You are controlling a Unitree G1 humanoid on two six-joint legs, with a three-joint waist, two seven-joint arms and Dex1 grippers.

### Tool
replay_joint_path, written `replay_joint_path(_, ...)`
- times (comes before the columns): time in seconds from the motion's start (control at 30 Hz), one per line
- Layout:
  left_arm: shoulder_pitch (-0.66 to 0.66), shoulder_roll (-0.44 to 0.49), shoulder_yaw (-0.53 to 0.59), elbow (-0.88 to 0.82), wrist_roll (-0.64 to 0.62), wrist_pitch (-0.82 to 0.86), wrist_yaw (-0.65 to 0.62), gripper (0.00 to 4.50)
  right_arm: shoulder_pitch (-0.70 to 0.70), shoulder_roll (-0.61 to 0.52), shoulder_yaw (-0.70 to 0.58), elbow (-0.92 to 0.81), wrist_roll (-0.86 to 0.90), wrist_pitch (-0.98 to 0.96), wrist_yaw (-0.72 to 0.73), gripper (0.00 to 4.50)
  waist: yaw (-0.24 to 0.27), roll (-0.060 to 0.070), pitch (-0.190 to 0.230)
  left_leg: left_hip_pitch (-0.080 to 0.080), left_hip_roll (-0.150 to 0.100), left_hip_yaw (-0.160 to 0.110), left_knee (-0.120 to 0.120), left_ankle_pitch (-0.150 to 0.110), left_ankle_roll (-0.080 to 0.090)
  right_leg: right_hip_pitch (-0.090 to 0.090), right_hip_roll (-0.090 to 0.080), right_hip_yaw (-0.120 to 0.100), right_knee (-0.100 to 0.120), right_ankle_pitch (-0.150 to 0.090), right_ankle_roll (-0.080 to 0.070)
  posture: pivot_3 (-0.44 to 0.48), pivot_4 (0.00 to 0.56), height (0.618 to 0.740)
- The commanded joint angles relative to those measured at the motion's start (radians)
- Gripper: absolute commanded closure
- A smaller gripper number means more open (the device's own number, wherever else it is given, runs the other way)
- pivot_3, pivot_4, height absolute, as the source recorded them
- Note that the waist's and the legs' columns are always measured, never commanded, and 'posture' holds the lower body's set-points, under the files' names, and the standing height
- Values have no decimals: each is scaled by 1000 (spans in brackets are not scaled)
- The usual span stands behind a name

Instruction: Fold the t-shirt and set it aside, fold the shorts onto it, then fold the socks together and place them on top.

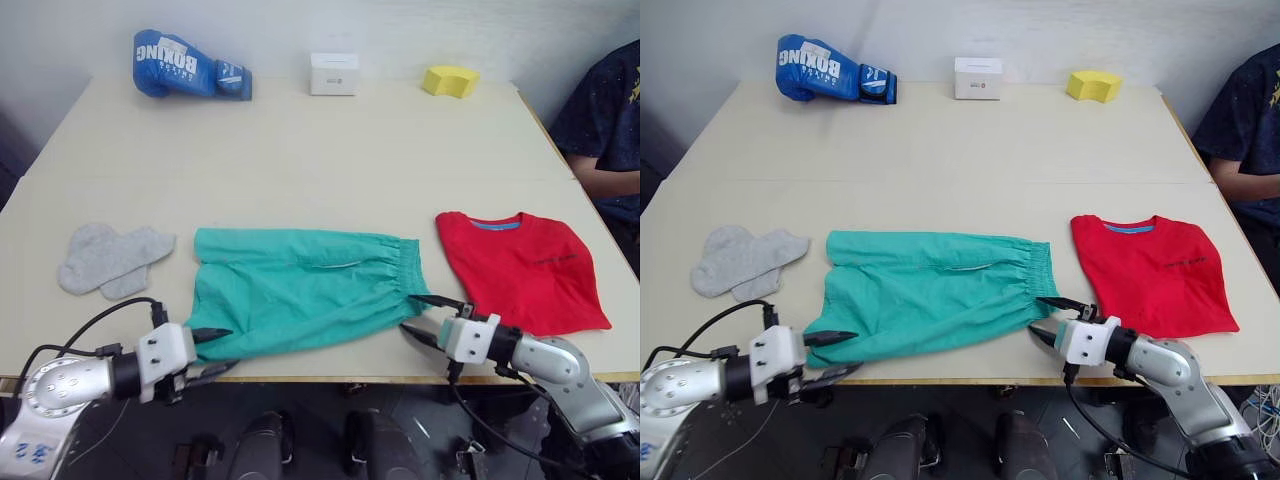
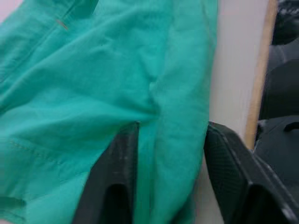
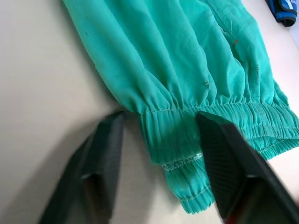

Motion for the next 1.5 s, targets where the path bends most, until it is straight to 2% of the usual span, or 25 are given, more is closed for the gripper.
replay_joint_path(0.03,94,54,188,-80,-207,139,-112,1993,72,-57,-54,-185,291,180,126,1035,0,0,0,0,0,0,0,0,0,0,0,0,0,0,0,0,150,740)
replay_joint_path(0.07,116,69,232,-91,-261,185,-136,1993,106,-89,-68,-257,418,292,167,1035,0,0,0,0,1,-1,0,-1,0,1,1,0,-1,0,-1,0,150,740)
replay_joint_path(0.1,119,80,257,-94,-294,212,-154,2184,122,-112,-80,-309,500,371,194,1157,1,1,0,0,1,-1,0,-1,1,1,1,0,-1,-1,-1,0,150,740)
replay_joint_path(0.2,11,86,203,-74,-311,240,-130,2876,71,-118,-79,-371,586,504,205,2017,1,1,0,8,3,-4,-1,-3,2,11,2,-2,-5,-1,-2,0,150,740)
replay_joint_path(0.27,-129,45,87,-34,-250,237,-67,3502,-35,-41,-22,-356,528,538,155,2710,4,3,-1,12,5,-4,-3,-3,2,17,4,-3,-12,-3,-6,0,150,740)
replay_joint_path(0.33,-245,-8,-20,19,-175,203,-30,4207,-135,54,61,-310,410,538,107,3464,3,4,-5,15,6,-2,-11,-3,1,21,4,-3,-23,-6,-20,0,150,740)
replay_joint_path(0.37,-289,-40,-58,48,-145,188,-9,4480,-173,100,104,-277,338,526,83,3773,2,5,-7,15,5,0,-17,-2,-1,20,4,-3,-28,-3,-20,0,150,740)
replay_joint_path(0.43,-383,-127,-136,126,-65,159,76,4500,-240,209,175,-204,221,514,11,4472,2,5,-8,14,5,2,-17,0,-2,17,4,-3,-25,6,-4,0,150,740)
replay_joint_path(0.47,-420,-170,-172,158,-29,151,117,4500,-268,269,206,-166,162,508,-41,4472,2,4,-9,13,5,3,-18,2,-8,16,4,-3,-25,5,-4,0,150,740)
replay_joint_path(0.57,-474,-256,-269,232,116,62,201,4500,-299,380,273,-69,23,478,-131,4472,3,3,-10,1,4,4,-14,8,-4,3,5,-4,-13,2,-3,0,150,740)
replay_joint_path(0.73,-474,-328,-324,326,309,48,404,4500,-273,459,261,36,-90,399,-250,4472,0,1,-11,-2,3,8,-10,8,-1,-2,4,-5,-9,1,-1,0,150,740)
replay_joint_path(0.8,-459,-350,-316,332,332,85,461,4500,-245,458,229,39,-97,385,-275,4472,0,-1,-12,0,3,7,-10,7,0,-1,3,-5,-10,2,0,0,150,740)
replay_joint_path(1.0,-350,-402,-281,318,260,244,495,4500,-135,417,39,125,-61,347,-370,4472,1,2,-31,19,5,4,-18,1,0,18,2,-5,-18,6,-3,0,150,740)
replay_joint_path(1.1,-328,-394,-272,325,264,203,493,4500,-116,411,-18,144,-13,316,-347,4472,1,7,-41,28,6,4,-21,-1,-3,26,3,-5,-22,4,-5,0,150,740)
replay_joint_path(1.2,-350,-409,-245,324,213,71,441,4500,-123,431,-65,91,82,335,-307,4472,-1,10,-43,31,6,5,-25,-1,-4,28,4,-5,-24,2,-6,0,150,740)
replay_joint_path(1.27,-368,-422,-226,311,166,12,409,4500,-137,441,-83,45,134,357,-289,4472,0,11,-42,30,6,5,-26,-1,-4,27,4,-5,-23,2,-6,0,150,740)
replay_joint_path(1.33,-443,-465,-178,270,37,76,409,4500,-192,446,-85,-34,173,422,-280,4472,0,12,-39,29,7,5,-25,-1,-4,25,4,-5,-23,2,-6,0,150,740)
replay_joint_path(1.37,-481,-467,-176,260,13,95,396,4500,-223,451,-77,-68,189,457,-275,4472,0,12,-36,28,7,5,-25,-1,-4,25,4,-5,-23,2,-6,0,150,740)
replay_joint_path(1.5,-634,-446,-228,314,45,156,376,4500,-334,491,0,-88,163,570,-275,4472,0,11,-34,23,7,4,-21,0,-4,21,4,-6,-20,3,-5,0,150,740)
